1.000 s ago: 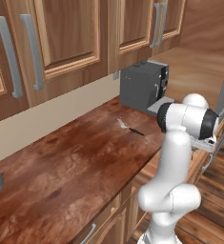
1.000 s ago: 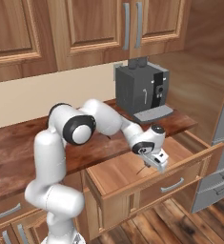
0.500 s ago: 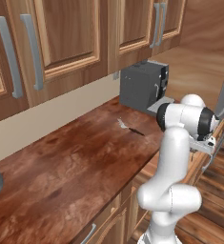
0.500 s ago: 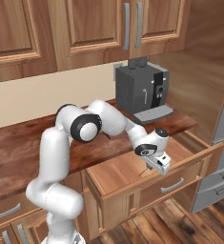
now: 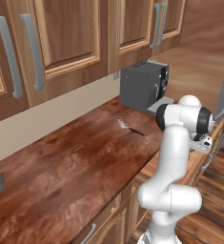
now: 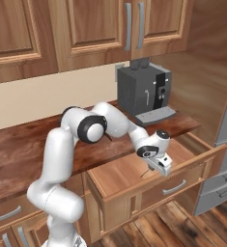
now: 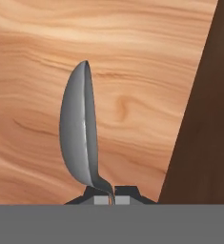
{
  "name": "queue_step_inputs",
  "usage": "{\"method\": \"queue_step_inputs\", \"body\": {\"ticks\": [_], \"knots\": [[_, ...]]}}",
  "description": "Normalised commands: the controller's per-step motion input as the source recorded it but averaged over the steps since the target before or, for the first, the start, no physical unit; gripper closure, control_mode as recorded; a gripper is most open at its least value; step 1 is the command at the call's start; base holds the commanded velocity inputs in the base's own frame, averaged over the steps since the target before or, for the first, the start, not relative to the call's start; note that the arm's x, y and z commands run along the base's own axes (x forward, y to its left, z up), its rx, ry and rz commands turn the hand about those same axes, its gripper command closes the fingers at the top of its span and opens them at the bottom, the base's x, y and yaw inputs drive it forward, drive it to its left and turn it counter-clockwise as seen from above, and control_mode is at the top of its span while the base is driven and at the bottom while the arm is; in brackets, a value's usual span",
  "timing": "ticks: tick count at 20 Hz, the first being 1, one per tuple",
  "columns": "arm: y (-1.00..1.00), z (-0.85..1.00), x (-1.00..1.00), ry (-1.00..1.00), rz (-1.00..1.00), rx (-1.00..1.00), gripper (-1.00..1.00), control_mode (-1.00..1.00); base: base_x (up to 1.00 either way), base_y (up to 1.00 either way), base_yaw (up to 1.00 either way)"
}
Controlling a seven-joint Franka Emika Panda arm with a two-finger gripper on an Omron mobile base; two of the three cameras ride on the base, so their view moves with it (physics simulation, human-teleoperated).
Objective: Organize the utensils by type. Pick up the wooden spoons from the counter and place them in the open cabinet. Then pick up the metallic utensils from the counter and place them in the open drawer.
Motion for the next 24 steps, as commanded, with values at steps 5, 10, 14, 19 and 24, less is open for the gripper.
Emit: {"method": "queue_step_inputs", "body": {"ticks": [5,10,14,19,24], "knots": [[-0.07,-0.36,0.02,0.00,0.00,0.00,1.00,-1.00,0.00,0.00,0.00],[-0.07,-0.31,0.03,0.00,0.00,0.02,1.00,-1.00,0.00,0.00,0.00],[-0.13,-0.39,-0.03,0.00,0.00,0.01,1.00,-1.00,0.00,0.00,0.00],[-0.40,-0.53,-0.33,0.03,0.00,0.00,1.00,-1.00,0.00,0.00,0.00],[-0.52,-0.65,-0.46,0.06,0.00,0.00,1.00,-1.00,0.00,0.00,0.00]]}}
